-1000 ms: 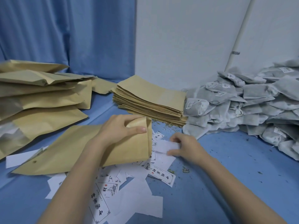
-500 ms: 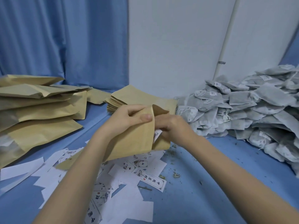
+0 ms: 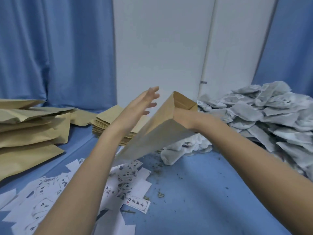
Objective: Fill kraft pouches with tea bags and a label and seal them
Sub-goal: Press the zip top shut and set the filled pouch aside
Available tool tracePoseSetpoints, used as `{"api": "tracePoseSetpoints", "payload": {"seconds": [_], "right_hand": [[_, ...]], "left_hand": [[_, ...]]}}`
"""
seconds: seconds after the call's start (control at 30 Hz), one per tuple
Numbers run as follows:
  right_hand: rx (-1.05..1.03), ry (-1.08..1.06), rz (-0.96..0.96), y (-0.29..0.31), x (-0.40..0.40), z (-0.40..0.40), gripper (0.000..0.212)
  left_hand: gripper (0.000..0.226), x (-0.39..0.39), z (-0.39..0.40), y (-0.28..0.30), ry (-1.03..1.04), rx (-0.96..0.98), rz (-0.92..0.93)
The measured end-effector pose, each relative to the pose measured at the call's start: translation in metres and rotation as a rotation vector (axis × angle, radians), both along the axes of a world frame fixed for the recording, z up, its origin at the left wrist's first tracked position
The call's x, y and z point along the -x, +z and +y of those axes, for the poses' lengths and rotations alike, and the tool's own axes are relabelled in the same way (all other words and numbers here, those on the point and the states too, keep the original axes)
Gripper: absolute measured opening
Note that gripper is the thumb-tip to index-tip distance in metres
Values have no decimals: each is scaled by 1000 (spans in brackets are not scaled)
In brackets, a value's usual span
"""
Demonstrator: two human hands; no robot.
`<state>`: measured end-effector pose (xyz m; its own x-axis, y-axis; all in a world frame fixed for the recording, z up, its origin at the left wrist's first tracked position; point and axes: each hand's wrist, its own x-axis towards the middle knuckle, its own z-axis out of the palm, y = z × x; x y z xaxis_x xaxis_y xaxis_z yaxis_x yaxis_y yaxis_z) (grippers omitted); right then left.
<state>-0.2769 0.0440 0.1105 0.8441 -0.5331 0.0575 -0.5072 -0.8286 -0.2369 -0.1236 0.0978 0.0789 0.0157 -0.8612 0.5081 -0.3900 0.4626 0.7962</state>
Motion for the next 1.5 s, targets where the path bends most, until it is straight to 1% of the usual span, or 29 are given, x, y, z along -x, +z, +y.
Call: {"api": "tracePoseSetpoints", "payload": {"seconds": [0.07,0.1,0.13,0.17,0.23,0.3,0.33,0.37,0.4,0.43,0.47,0.57,0.6,0.63,0.67,0.73,0.77,0.87,0.93,1.07,1.1,1.17,1.27,1.4,1.5], "right_hand": [[9,-66,77,14,11,-4,28],[39,-92,98,21,15,-6,25],[84,-123,99,27,17,-8,24],[132,-143,94,32,18,-11,26],[218,-185,13,39,20,-17,31],[247,-250,-60,46,24,-19,27],[252,-255,-31,50,28,-19,25],[240,-246,18,54,33,-20,23],[213,-238,36,58,41,-21,19],[197,-235,29,62,50,-19,20],[199,-233,-14,65,60,-17,27],[229,-233,-259,76,89,-14,65],[229,-211,-340,78,98,-15,73],[230,-173,-402,79,107,-16,75],[240,-128,-441,79,114,-17,72],[310,-87,-462,74,123,-21,49],[369,-108,-455,70,125,-25,43],[497,-194,-397,55,125,-39,35],[518,-185,-368,46,124,-44,32],[497,-145,-328,31,107,-43,54],[477,-144,-299,30,100,-43,53],[371,-166,-272,33,90,-44,42],[282,-160,-213,42,86,-50,26],[208,-119,-139,51,73,-47,17],[211,-102,-167,58,59,-45,17]], "left_hand": [[98,2,5,5,-128,0,21],[101,5,8,5,-185,-6,3],[98,10,9,5,-208,3,-37],[90,17,9,4,-182,31,-82],[63,33,2,0,-20,138,-116],[28,44,-4,0,79,213,-36],[17,47,-4,1,87,219,13],[14,48,-5,3,94,226,50],[12,49,-5,5,94,235,92],[10,48,-6,7,88,254,147],[10,47,-7,9,88,272,199],[14,45,-11,13,100,262,339],[14,44,-13,15,99,240,389],[13,43,-15,16,92,214,438],[13,43,-17,17,82,183,486],[14,46,-21,15,69,129,557],[15,49,-23,11,65,108,585],[13,60,-29,-1,69,47,644],[12,67,-33,-10,90,11,655],[14,78,-38,-23,90,-4,597],[14,80,-38,-25,92,1,575],[17,80,-37,-27,100,0,545],[25,75,-35,-26,108,16,563],[32,74,-34,-23,185,125,527],[39,77,-34,-22,287,204,407]]}}
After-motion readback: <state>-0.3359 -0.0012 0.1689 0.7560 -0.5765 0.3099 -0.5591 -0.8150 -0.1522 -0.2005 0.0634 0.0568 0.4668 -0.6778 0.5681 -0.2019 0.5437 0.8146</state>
